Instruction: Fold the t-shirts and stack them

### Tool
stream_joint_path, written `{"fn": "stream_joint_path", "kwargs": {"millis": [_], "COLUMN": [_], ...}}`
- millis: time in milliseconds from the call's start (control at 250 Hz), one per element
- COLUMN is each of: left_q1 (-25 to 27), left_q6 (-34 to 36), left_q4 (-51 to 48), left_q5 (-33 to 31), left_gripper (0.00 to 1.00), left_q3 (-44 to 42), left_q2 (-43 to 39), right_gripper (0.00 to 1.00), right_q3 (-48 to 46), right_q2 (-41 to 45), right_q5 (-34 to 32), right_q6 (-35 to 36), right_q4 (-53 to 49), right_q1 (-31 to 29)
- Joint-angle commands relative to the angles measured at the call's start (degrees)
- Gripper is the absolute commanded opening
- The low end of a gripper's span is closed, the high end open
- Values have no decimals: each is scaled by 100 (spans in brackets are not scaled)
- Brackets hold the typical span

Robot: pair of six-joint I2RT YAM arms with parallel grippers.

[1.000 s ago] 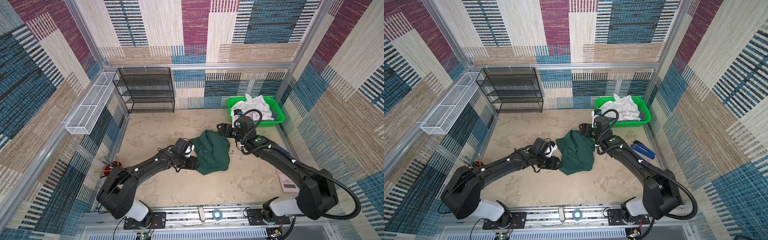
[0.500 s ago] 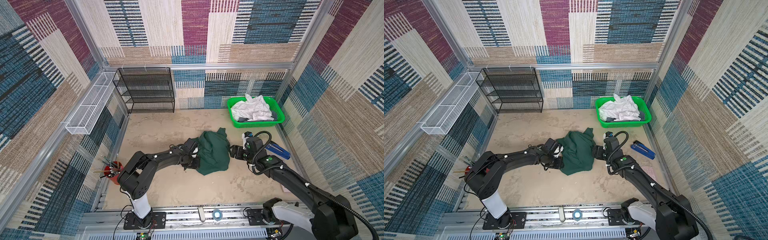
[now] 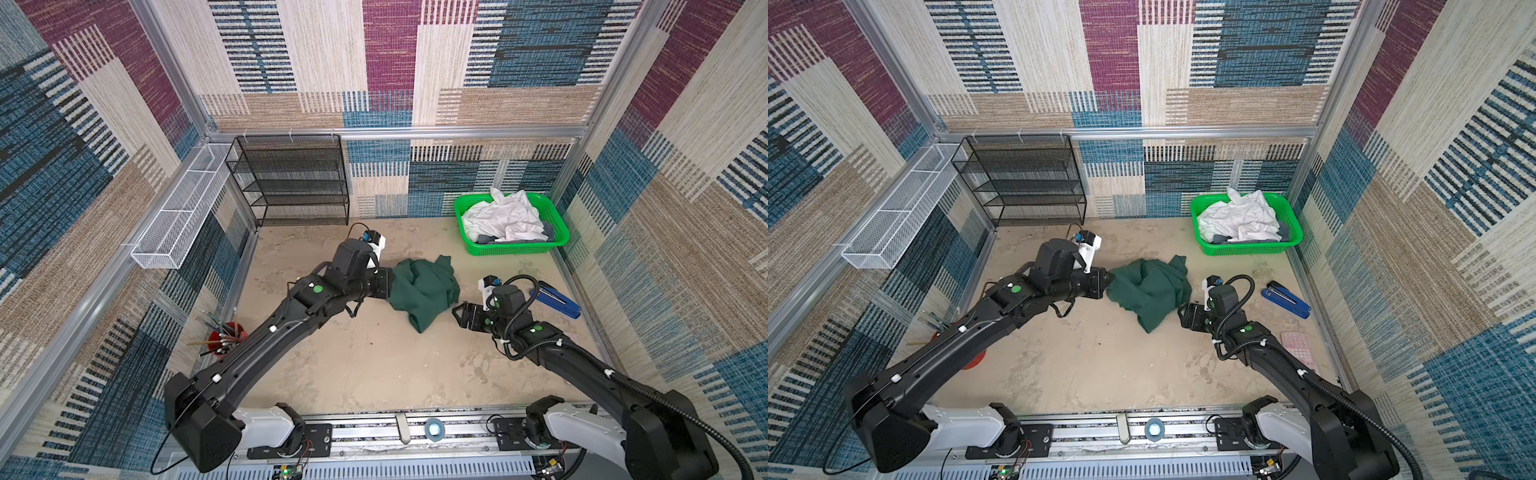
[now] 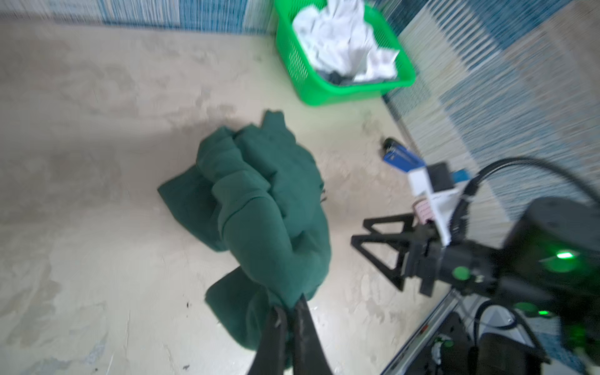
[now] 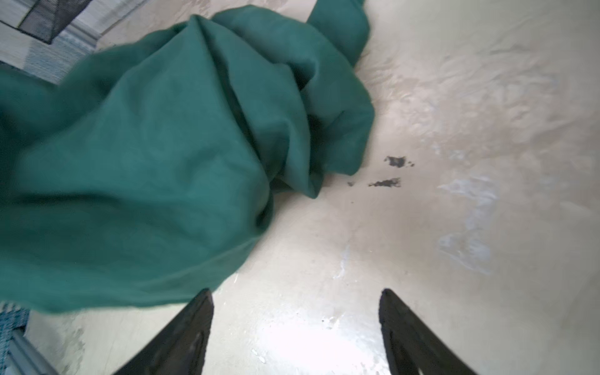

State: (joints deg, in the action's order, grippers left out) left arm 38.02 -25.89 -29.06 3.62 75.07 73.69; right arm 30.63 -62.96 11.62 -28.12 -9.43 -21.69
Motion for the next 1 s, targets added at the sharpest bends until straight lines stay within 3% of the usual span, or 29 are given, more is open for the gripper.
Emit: {"fn": "stream_joint_path", "kwargs": {"millis": [0, 276, 496, 748, 832, 972, 996], "left_q1": [-5, -5, -5, -5, -5, -5, -5], "left_q6": [66, 385, 391, 479, 497, 488, 488], "left_q4": [-244, -358, -441, -447, -469, -509, -530], "left_q5": [-536, -1288, -1213, -1161, -1136, -1173, -1186], "left_gripper": [0, 0, 0, 0, 0, 0, 0], "left_q3": [447, 1354, 1425, 1388, 1371, 1283, 1261], "left_q2": [-249, -464, -446, -479, -480, -549, -587], "right_gripper": [81, 77, 67, 60, 47, 2, 0], "right_q3": [-66, 165, 673, 699, 715, 772, 786], "right_q2": [-106, -1207, -1994, -2546, -2748, -2747, -2689], "right_q5": [334, 110, 445, 945, 1146, 1215, 1198], "right_q6": [-102, -61, 241, 109, 72, 9, 33], "right_q4": [733, 1356, 1915, 2394, 2528, 2559, 2500], "right_q1": [-10, -18, -83, -288, -330, -350, -350]}}
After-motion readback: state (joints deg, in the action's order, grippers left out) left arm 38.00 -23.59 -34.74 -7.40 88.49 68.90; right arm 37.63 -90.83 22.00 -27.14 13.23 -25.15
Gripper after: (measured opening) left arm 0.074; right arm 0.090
